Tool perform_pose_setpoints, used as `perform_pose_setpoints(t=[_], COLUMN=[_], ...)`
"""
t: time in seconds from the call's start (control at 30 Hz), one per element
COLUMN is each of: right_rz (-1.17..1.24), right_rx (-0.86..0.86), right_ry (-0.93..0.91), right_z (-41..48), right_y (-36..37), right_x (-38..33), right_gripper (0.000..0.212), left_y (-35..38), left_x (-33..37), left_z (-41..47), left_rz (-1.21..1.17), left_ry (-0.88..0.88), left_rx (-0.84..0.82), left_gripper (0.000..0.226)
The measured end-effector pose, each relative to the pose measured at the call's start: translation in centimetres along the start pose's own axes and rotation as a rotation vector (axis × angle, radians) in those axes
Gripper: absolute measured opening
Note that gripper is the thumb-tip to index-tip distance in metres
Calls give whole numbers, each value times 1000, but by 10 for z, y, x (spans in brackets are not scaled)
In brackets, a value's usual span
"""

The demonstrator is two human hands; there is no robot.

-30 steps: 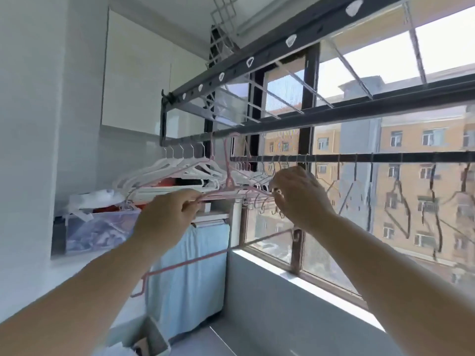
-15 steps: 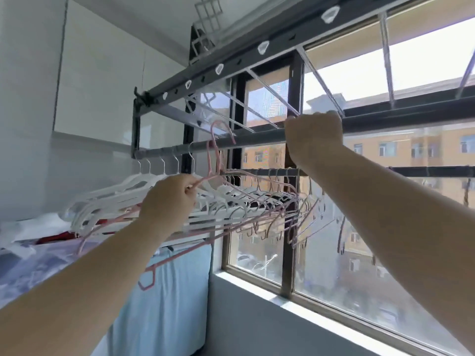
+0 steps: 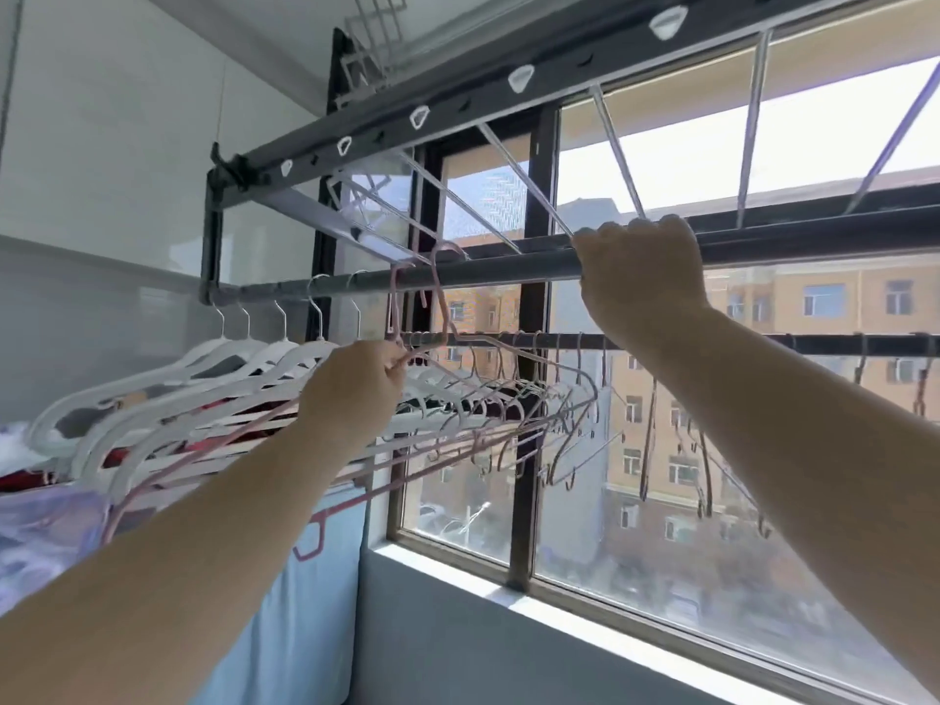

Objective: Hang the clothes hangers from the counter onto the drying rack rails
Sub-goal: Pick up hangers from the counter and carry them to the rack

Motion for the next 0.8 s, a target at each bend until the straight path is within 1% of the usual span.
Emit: perform_pose_setpoints(t=[0.1,0.3,0.4,0.5,0.53,0.6,0.63,0.67,0.73,0.8], right_rz=[-28,-63,-69,-44,-38,-7,30,67,130,183], right_rx=[-17,-55,-93,-89,-61,94,166,203,206,159], right_ry=[8,31,36,48,39,-12,-38,-60,-87,-95], right_z=[-1,-6,-13,-22,-27,-37,-44,-52,-70,-90], right_y=[0,-1,3,6,6,-2,-7,-9,-9,-7], right_x=[2,1,-3,-4,-6,-12,-14,-16,-17,-12], right_gripper=[26,28,40,55,58,59,56,51,43,39], left_y=[7,10,1,-9,-14,-20,-21,-21,-12,3], left_x=[-1,-11,-4,11,16,29,37,44,59,70], left_z=[-4,-9,-14,-24,-30,-44,-52,-60,-76,-90], left_rz=[11,12,-11,-31,-35,-43,-78,-137,-265,-359], left_ry=[21,4,59,199,253,363,409,444,476,409], left_rx=[-29,-57,22,154,206,290,302,290,221,85], left_gripper=[28,30,33,35,34,33,35,36,37,34])
Point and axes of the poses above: each hand's wrist, its own z-axis towards the middle knuckle, its own y-axis out of the palm, x = y × z, the point moved 10 cm from there along z, towards the middle knuckle, and after that the axes turned 8 degrees about x, right-handed, at the moved point
